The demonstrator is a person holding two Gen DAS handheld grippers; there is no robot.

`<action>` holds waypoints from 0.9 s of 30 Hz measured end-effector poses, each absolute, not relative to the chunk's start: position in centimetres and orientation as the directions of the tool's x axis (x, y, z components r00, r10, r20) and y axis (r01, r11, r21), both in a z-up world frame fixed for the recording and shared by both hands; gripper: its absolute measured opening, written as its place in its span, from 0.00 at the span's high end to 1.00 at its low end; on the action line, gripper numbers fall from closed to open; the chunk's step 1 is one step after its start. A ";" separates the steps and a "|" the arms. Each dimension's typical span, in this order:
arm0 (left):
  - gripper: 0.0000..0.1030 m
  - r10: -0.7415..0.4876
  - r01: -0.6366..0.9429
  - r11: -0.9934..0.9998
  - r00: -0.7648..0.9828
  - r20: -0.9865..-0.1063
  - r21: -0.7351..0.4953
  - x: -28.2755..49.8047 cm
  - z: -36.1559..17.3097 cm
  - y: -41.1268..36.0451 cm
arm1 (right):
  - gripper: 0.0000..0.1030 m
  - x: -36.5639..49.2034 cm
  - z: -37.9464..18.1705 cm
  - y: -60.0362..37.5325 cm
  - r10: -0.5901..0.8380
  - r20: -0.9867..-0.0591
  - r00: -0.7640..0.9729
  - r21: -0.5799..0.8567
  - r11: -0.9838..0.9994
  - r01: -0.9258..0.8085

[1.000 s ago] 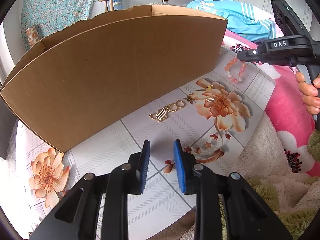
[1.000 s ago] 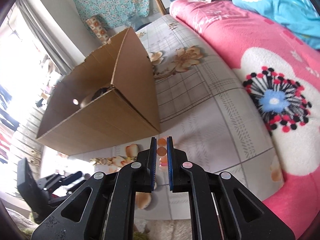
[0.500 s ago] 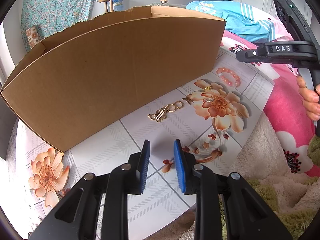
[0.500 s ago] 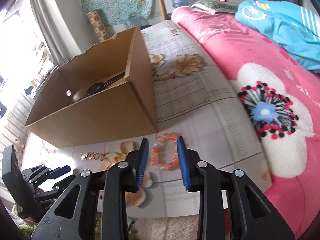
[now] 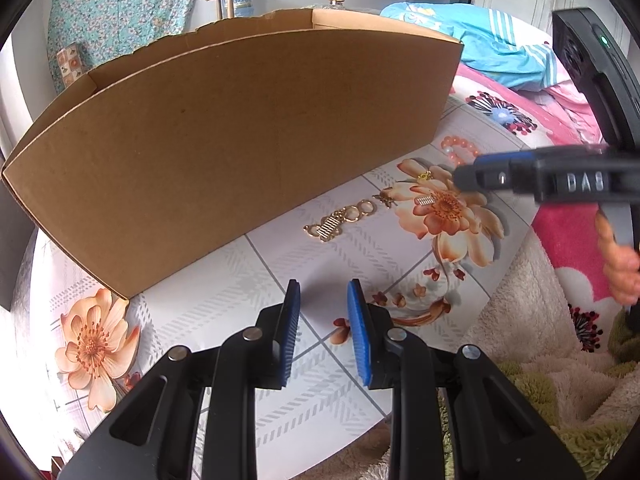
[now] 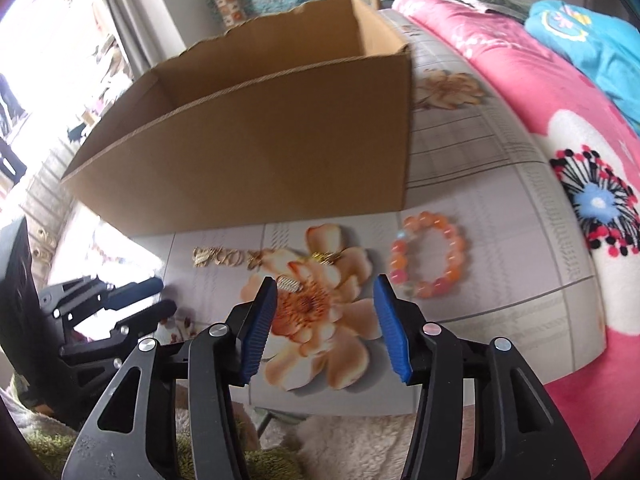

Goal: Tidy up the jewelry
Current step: 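Lower the left tool onto the gold clasp chain and close on it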

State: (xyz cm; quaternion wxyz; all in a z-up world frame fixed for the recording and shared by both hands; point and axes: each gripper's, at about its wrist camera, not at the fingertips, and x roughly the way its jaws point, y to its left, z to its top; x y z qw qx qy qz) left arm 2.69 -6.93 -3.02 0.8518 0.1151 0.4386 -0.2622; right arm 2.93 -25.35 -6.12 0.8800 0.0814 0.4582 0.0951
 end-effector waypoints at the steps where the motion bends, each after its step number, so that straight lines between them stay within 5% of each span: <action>1: 0.77 -0.346 0.545 0.838 0.479 -0.807 -0.036 2.8 -3.0 -6.9 | 0.53 2.9 -6.2 -25.1 0.240 -0.792 0.561 0.225 0.969 -0.097; 21: 0.77 -0.366 0.604 0.797 0.501 -0.785 0.014 5.6 -2.2 -9.3 | 0.63 3.2 -7.1 -21.8 0.344 -0.766 0.543 0.285 0.939 -0.193; 27: 0.88 -0.353 0.619 0.785 0.480 -0.803 0.025 6.2 -2.7 -9.8 | 0.63 3.7 -7.4 -21.3 0.364 -0.764 0.532 0.303 0.931 -0.202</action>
